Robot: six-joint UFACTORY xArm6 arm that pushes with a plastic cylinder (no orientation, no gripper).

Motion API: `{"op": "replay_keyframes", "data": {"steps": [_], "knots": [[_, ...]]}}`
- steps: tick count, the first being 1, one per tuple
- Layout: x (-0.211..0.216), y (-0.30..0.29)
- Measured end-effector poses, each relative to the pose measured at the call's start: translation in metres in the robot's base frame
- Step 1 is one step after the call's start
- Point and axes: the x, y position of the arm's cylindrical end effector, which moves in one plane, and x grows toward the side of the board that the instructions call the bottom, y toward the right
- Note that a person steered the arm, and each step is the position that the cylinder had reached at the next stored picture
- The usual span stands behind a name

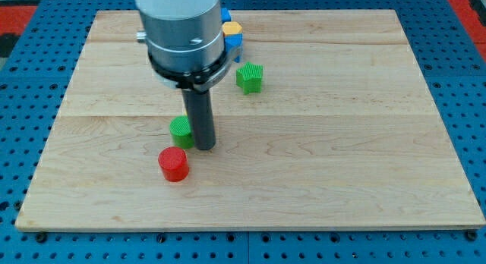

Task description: Move the yellow heart towards the center left side of the board

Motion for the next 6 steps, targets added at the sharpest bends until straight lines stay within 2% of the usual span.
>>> {"op": "replay_keyframes", "data": {"steps": [1, 2, 4, 5, 6], "knots": [[-0.012, 0.026], [-0.027, 0.009], [-0.061, -0.096], [-0.094, -0.064], [-0.142, -0.006]]}}
